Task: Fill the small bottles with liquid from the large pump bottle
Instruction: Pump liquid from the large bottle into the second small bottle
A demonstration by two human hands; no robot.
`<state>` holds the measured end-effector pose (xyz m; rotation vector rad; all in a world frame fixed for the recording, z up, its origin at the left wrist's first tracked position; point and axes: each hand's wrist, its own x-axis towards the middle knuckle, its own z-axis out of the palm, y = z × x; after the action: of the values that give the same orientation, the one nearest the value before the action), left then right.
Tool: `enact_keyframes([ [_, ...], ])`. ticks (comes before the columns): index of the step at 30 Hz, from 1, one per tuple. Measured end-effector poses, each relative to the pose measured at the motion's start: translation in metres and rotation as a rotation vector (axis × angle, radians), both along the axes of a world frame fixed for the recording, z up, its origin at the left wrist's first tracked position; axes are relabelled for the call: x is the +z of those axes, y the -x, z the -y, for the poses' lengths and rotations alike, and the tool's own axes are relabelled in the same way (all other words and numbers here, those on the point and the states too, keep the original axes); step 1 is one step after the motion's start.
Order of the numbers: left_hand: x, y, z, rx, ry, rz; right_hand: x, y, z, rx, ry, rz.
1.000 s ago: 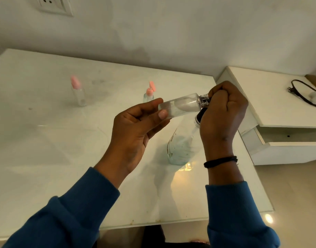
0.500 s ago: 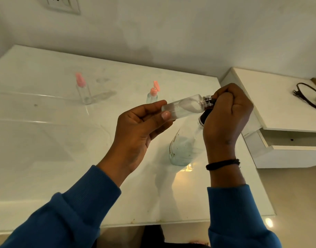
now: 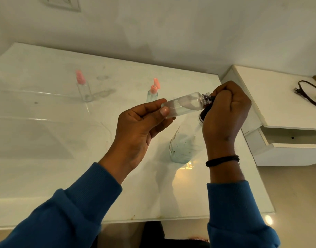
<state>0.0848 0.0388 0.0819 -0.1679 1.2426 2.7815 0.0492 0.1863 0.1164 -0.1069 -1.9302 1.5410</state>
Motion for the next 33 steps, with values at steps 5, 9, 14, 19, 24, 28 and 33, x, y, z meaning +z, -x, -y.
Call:
enact_keyframes([
  [5, 0.0002, 0.0005, -0.0014, -0.011, -0.012, -0.008, 0.0051, 0.0006, -0.0012, -0.002, -0.009, -0.016],
  [9, -0.0007, 0.0006, -0.0007, -0.003, -0.016, 0.003, 0.0012, 0.0012, -0.0002, -0.002, -0.021, 0.001],
  [14, -0.0007, -0.0009, -0.0043, -0.013, -0.043, 0.038, 0.0042, 0.0009, -0.0011, 0.002, -0.030, -0.024],
  [19, -0.0022, -0.0019, -0.0048, -0.011, -0.069, 0.070, -0.0015, 0.0021, 0.0001, -0.005, -0.013, -0.001],
  [24, -0.0032, -0.0031, -0.0072, -0.030, -0.105, 0.077, 0.0051, 0.0016, -0.0018, -0.003, -0.045, -0.029],
  [28, -0.0039, -0.0028, -0.0061, -0.022, -0.117, 0.085, 0.0011, 0.0014, 0.0007, -0.009, -0.057, -0.010],
  [33, -0.0033, -0.0027, -0.0066, -0.025, -0.129, 0.086, 0.0065, 0.0008, -0.0006, -0.007, -0.043, -0.031],
])
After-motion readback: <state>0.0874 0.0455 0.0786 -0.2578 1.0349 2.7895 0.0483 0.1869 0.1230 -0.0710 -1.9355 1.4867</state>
